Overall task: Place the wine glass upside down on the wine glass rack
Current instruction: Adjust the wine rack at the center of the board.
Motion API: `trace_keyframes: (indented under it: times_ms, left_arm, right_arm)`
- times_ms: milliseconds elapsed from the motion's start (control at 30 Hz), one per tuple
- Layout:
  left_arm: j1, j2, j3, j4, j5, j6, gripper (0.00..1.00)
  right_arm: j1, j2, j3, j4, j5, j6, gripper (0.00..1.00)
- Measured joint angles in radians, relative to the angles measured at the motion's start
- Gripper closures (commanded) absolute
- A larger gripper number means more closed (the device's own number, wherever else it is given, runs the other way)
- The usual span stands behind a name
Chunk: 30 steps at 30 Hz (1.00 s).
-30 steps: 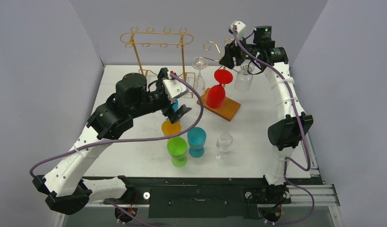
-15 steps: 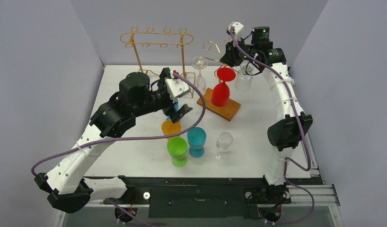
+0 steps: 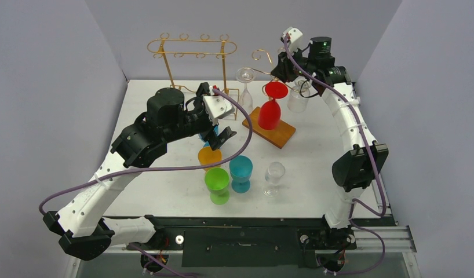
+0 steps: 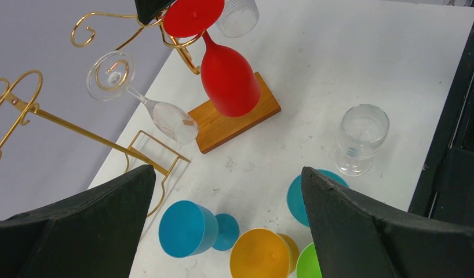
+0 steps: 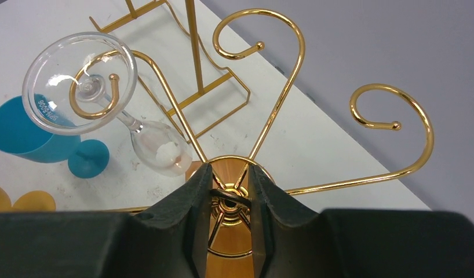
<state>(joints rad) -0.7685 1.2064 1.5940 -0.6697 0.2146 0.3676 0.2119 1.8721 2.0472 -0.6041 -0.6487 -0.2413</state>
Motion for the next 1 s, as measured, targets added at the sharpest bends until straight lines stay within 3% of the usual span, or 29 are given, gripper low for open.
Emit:
trace_keyframes:
  times_ms: [700, 1000]
  left_arm:
    - [0.0, -0.014, 0.01, 0.0, 0.002, -0.017, 0.05]
    - [0.0, -0.037, 0.01, 0.0, 0.003, -0.021, 0.05]
  right_arm:
    - [0.108, -0.151, -0.277, 0.26, 0.345, 0.183, 1.0]
    - [0.119, -0.163, -0.298, 0.282, 0.455, 0.228, 1.0]
